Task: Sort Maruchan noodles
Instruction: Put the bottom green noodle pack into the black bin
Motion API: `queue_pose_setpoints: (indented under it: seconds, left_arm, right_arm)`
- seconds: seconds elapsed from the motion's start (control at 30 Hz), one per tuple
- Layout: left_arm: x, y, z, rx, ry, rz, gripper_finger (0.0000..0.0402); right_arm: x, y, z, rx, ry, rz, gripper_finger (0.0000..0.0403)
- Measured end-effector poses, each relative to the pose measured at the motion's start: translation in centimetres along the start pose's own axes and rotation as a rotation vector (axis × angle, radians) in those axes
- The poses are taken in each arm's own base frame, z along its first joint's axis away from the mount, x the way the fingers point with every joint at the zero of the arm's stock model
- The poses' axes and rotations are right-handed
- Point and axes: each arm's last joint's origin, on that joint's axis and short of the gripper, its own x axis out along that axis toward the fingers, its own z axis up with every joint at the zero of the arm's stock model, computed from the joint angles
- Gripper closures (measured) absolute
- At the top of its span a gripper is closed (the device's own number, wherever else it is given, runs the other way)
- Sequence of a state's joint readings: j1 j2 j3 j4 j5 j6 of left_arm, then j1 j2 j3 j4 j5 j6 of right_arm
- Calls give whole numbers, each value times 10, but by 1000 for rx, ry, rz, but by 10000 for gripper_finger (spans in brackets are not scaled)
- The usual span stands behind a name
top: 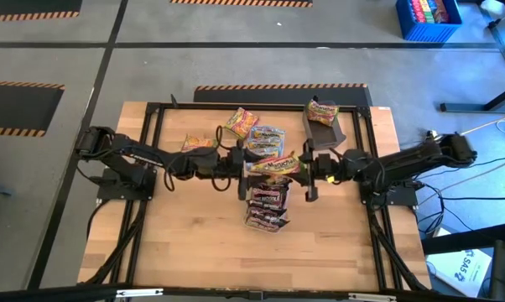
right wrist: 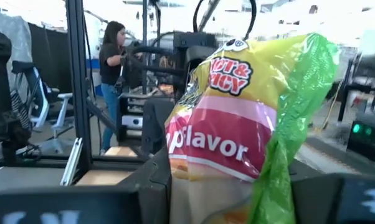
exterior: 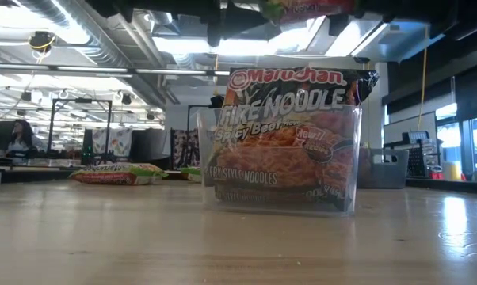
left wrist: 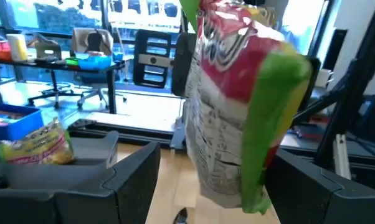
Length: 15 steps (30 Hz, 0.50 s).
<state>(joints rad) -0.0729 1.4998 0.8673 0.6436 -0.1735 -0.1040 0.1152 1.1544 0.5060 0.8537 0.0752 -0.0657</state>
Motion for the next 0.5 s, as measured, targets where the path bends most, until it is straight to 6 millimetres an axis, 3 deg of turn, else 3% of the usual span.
queue_pose_setpoints:
  seconds: [0.37,0.5]
  left_arm:
    - [0,-2,2,-20,-15,-64,142]
    - [0,-2,2,-19,-11,-67,183]
  right_arm:
    - [36,4,-11,-74,-36,-11,284]
    - [43,4,-8,-74,-47,-13,283]
